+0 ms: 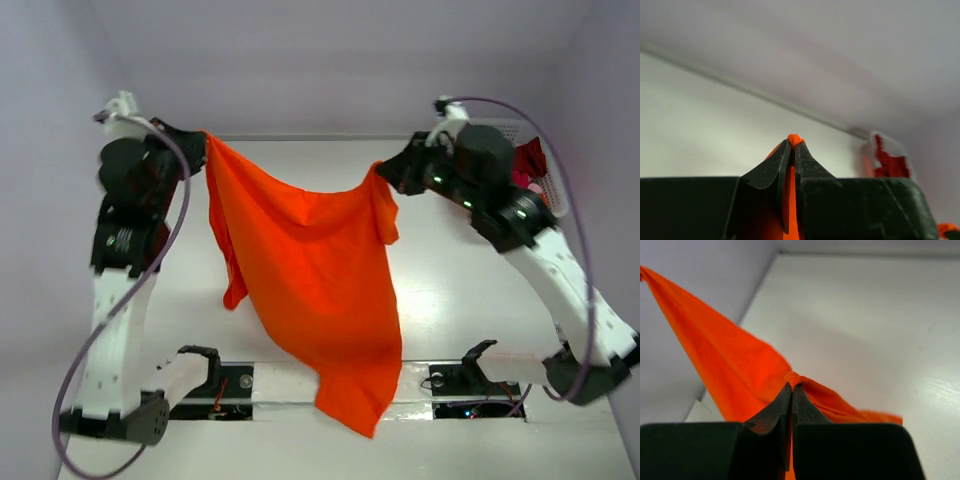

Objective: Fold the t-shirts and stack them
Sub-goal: Flatten the tshirt out

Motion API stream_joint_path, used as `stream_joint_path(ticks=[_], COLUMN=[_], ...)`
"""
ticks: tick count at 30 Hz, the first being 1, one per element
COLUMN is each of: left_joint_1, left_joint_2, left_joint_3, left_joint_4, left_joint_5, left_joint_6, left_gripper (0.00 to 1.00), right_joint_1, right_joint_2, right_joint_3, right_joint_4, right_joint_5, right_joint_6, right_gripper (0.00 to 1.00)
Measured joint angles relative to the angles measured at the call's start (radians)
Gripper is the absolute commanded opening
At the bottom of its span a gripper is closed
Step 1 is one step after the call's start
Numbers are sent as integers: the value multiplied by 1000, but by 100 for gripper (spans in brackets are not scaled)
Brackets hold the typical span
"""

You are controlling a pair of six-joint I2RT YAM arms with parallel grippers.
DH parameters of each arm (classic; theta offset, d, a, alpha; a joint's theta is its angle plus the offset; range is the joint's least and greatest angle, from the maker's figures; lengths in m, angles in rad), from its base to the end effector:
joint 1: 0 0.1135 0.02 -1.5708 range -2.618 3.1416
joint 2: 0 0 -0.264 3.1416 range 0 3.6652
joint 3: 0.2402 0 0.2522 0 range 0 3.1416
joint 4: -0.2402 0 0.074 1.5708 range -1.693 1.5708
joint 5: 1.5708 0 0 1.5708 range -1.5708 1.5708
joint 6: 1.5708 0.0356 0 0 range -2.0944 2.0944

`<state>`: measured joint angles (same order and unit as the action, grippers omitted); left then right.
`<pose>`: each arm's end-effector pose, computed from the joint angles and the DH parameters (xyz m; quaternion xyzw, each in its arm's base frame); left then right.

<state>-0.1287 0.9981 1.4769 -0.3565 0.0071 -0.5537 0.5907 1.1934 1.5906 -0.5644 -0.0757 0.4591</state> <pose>0.1740 -0.0228 0.5149 -0.1371 0.6482 -0.2528 0.7050 0.1923 0.1322 0.4908 -0.0745 0.7599 0.3483 0.5438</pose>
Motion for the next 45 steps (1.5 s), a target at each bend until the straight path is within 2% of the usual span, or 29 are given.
stream_joint_path(ticks=[5, 10, 19, 28, 31, 40, 45], left_joint_1=[0, 0, 0, 0, 0, 0, 0], left_joint_2=[199, 322, 460, 536, 541, 541, 541], left_joint_3=[-61, -64, -84, -143, -154, -171, -177], left_joint_4=[29, 66, 161, 204, 212, 225, 225], left_joint_5=[-108, -179, -219, -227, -229, -228, -228], left_joint_6=[6, -3, -57, -63, -65, -65, -65], left_gripper=[0, 0, 0, 0, 0, 0, 0], right_joint_1=[1, 9, 40, 143, 159, 150, 137], right_joint_2=[275, 499, 674, 868, 940, 1112, 1119], right_joint_3=[-23, 1, 105, 176, 253, 673, 724], right_joint_4=[12, -26, -64, -86, -118, -206, -212], right_joint_5=[-5, -20, -70, -105, -104, -68, -69], right_joint_6=[0, -27, -65, -73, -77, -89, -81], right_gripper=[0, 0, 0, 0, 0, 0, 0])
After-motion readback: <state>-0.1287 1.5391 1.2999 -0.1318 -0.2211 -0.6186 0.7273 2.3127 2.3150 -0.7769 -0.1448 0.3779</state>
